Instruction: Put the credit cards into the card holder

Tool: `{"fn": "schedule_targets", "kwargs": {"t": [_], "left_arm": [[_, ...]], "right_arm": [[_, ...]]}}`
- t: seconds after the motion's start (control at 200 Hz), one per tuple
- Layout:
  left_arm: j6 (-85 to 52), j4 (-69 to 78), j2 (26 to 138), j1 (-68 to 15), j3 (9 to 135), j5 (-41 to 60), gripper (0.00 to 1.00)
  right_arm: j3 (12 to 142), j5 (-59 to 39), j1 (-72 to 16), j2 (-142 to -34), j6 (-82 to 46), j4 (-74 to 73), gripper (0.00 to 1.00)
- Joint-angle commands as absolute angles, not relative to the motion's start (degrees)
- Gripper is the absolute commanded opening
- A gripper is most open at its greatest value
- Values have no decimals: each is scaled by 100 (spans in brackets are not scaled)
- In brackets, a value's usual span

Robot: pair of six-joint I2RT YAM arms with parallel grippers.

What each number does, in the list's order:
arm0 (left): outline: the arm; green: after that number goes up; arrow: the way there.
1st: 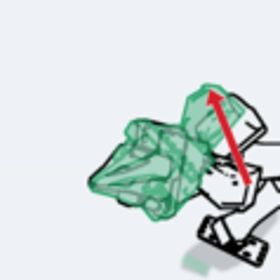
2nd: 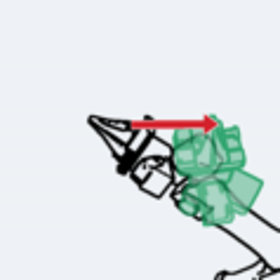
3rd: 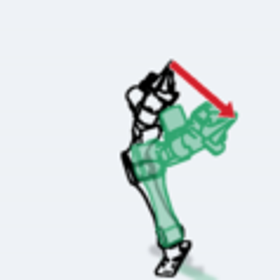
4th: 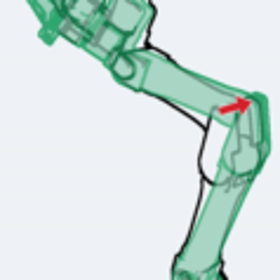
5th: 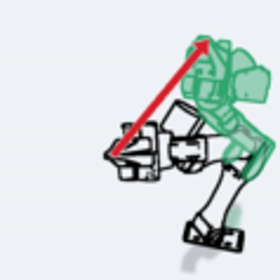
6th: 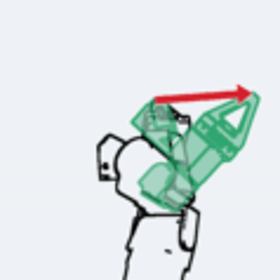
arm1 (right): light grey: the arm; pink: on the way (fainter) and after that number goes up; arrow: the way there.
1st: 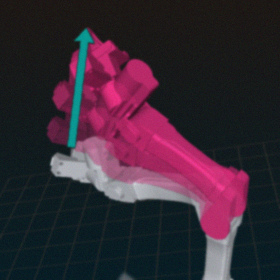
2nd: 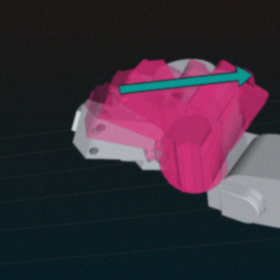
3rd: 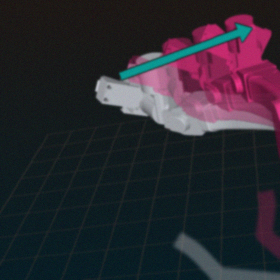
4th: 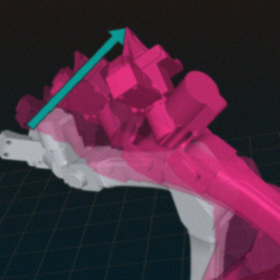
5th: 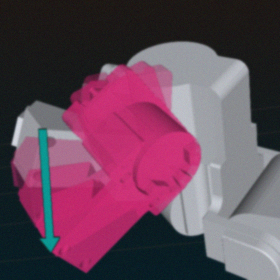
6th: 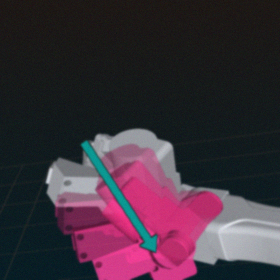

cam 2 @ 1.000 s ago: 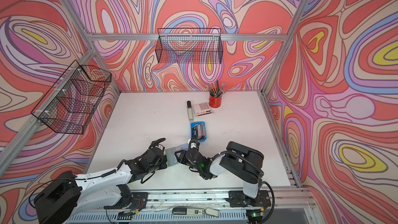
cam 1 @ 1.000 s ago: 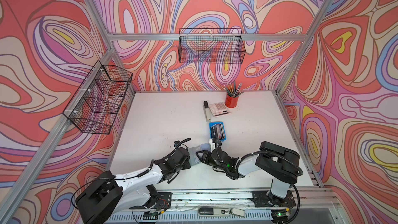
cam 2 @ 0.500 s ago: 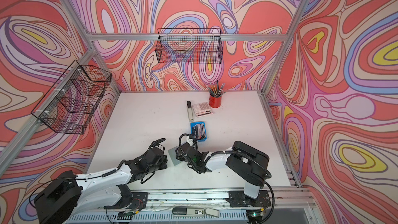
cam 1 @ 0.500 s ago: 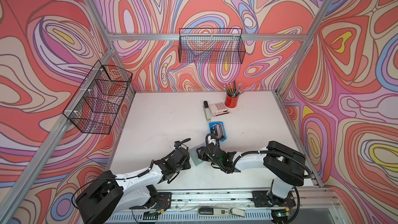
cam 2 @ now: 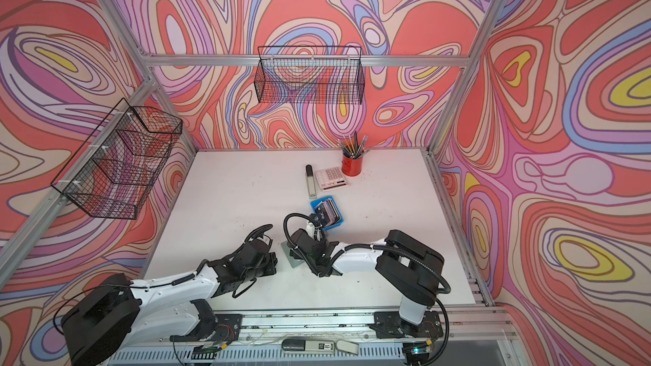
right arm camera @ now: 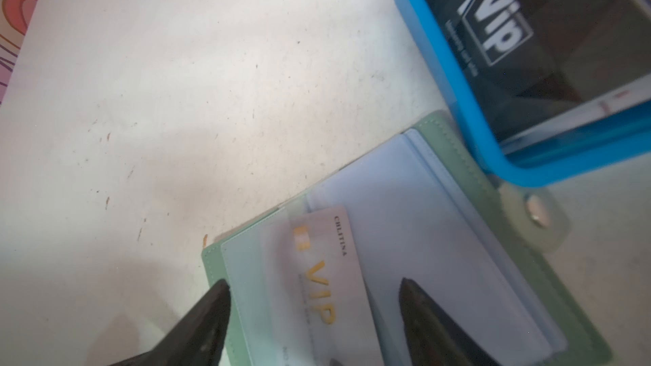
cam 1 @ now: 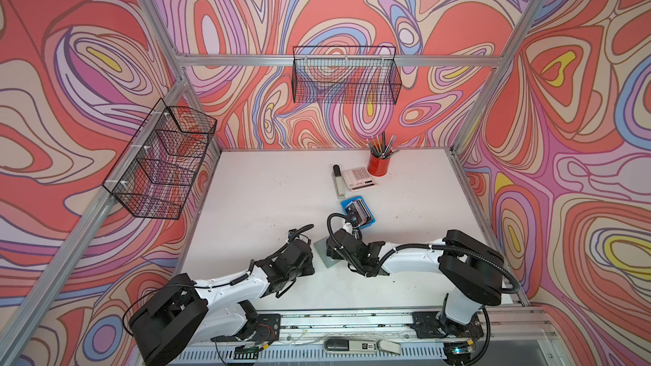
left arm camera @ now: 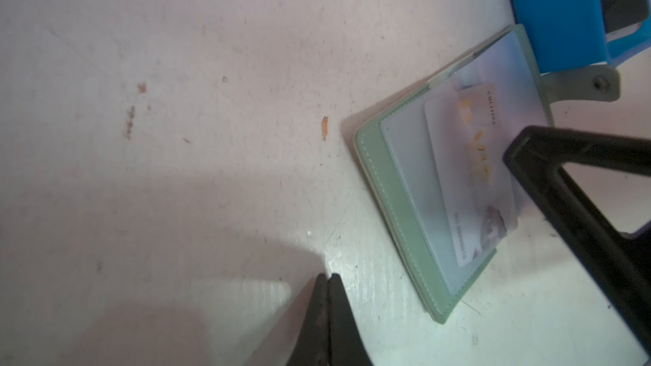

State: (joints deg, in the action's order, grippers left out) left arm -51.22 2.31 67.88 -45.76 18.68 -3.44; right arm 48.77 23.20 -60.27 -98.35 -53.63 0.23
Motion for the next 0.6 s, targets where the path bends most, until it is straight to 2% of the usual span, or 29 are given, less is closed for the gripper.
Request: {"fn": "schedule_targets", "kwargs": {"t": [0.0,0.24,0.596], "left_arm": [[-5150,323,6928,-4562,2033,-229,6],[-5164,375,7096,-4570,2162,-234,8],[-5160,788,7743,-4553,2365,-141,7]], "right_arm": [[4941,2589,-5925,-9643,-5057,375,85],[4936,1775,-5767,-9783,-4520,-256,79],[4931,1032,-5591,-10243,-4482,-718,56]]}}
